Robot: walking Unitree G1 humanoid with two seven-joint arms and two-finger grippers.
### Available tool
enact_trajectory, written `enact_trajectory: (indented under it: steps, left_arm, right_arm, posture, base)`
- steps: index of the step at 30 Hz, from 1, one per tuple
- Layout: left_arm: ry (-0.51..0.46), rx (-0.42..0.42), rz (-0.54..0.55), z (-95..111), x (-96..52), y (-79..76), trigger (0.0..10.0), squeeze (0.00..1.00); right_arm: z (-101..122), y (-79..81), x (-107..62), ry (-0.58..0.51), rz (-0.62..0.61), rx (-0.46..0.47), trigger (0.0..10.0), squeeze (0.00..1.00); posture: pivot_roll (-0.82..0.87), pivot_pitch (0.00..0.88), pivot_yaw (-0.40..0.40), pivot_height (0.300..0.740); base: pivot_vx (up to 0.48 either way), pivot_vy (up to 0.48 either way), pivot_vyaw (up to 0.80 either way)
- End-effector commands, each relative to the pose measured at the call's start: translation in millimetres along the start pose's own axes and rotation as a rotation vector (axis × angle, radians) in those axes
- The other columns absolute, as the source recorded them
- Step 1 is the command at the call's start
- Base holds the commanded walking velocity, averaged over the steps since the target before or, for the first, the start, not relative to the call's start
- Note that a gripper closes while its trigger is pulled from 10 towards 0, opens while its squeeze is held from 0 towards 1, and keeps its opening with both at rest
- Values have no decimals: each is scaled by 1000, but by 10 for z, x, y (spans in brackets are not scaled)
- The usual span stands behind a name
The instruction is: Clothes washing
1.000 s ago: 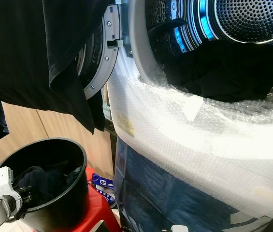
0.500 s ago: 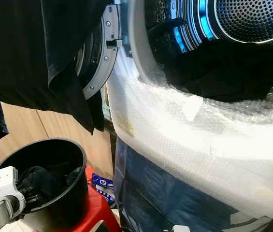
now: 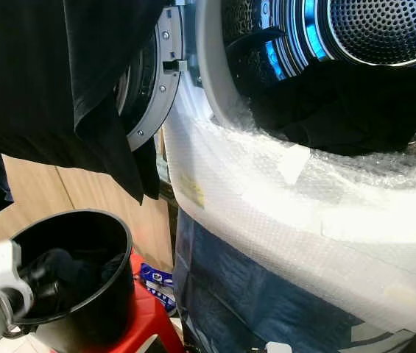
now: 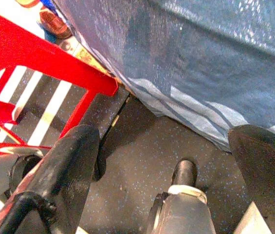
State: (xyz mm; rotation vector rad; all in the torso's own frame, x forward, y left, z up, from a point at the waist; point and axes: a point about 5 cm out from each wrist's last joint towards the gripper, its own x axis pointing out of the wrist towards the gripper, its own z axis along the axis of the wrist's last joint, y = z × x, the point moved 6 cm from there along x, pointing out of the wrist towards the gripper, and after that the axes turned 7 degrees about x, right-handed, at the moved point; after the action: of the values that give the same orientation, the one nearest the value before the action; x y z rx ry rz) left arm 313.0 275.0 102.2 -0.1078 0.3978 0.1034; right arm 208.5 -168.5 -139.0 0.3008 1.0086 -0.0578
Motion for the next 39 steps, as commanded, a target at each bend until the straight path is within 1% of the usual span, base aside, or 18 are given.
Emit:
enact_trajectory:
  steps: [1,2,3,5,7,8,9,11,13,15,17,18,21,27,28,32,36,39]
  left_arm:
    - [-70,34,-86,270,-56,-153,0,0]
    - [-70,34,-86,270,-56,-153,0,0]
    - [-99,59,-153,370,-86,-301,0,0]
    - [-106,65,-172,397,-97,-346,0,0]
    - [-188,127,-422,604,-230,-917,0,0]
    - [-188,127,-422,604,-230,-917,0,0]
    - [-208,140,-529,662,-305,-1184,0,0]
    - [-212,150,-595,685,-354,-1353,0,0]
    - [-206,195,-746,669,-457,-1714,0,0]
    - [-203,200,-782,664,-483,-1797,0,0]
    - [-192,210,-854,635,-526,-1993,0,0]
    - [-175,218,-929,591,-579,-2185,0,0]
    - [-158,243,-1065,517,-707,-2525,0,0]
    - [-166,259,-1228,489,-893,-2940,0,0]
    - [-171,247,-1264,499,-946,-3054,0,0]
    - [-184,226,-1355,512,-1092,-3307,0,0]
    - [-152,222,-1384,397,-1126,-3415,0,0]
    - [-122,215,-1384,297,-1122,-3404,0,0]
  right_arm:
    - [42,11,8,-7,-4,19,10000,0]
    - [42,11,8,-7,-4,19,10000,0]
    - [61,8,9,-13,-6,28,10000,0]
    - [69,8,9,-15,-6,30,10000,0]
    - [96,7,12,-20,-9,23,10000,0]
    - [96,7,12,-20,-9,23,10000,0]
    - [101,19,14,-22,-8,24,10000,0]
    - [105,32,17,-24,-6,29,10000,0]
    - [102,60,22,-25,-3,37,10000,0]
    - [101,65,23,-24,-2,37,10000,0]
    - [104,88,27,-24,3,36,10000,0]
    - [113,105,31,-26,5,36,10000,0]
    - [116,113,33,-26,4,36,10000,0]
    - [161,128,38,-39,5,47,10000,0]
    - [161,123,37,-39,4,47,10000,0]
    - [177,119,38,-43,1,49,10000,0]
    - [157,112,37,-37,-5,42,10000,0]
    - [157,114,37,-38,-3,41,10000,0]
  posture:
    - [167,0,33,740]
    - [167,0,33,740]
    - [170,0,32,740]
    - [172,0,32,740]
    - [177,0,31,740]
    - [177,0,31,740]
    - [178,0,32,740]
    - [178,0,33,740]
    - [183,0,31,740]
    - [185,0,30,740]
    - [186,0,30,740]
    - [186,0,32,740]
    - [172,0,37,740]
    - [164,0,37,740]
    - [164,0,37,740]
    - [151,0,37,740]
    - [154,0,34,740]
    - [145,0,36,740]
  base:
    - [0,0,0]
    - [0,0,0]
    - [0,0,0]
    - [0,0,0]
    - [0,0,0]
    - [0,0,0]
    - [0,0,0]
    - [0,0,0]
    - [0,0,0]
    - [0,0,0]
    - [0,0,0]
    - [0,0,0]
    - [0,0,0]
    - [0,0,0]
    - [0,0,0]
    - [0,0,0]
    - [0,0,0]
    - [0,0,0]
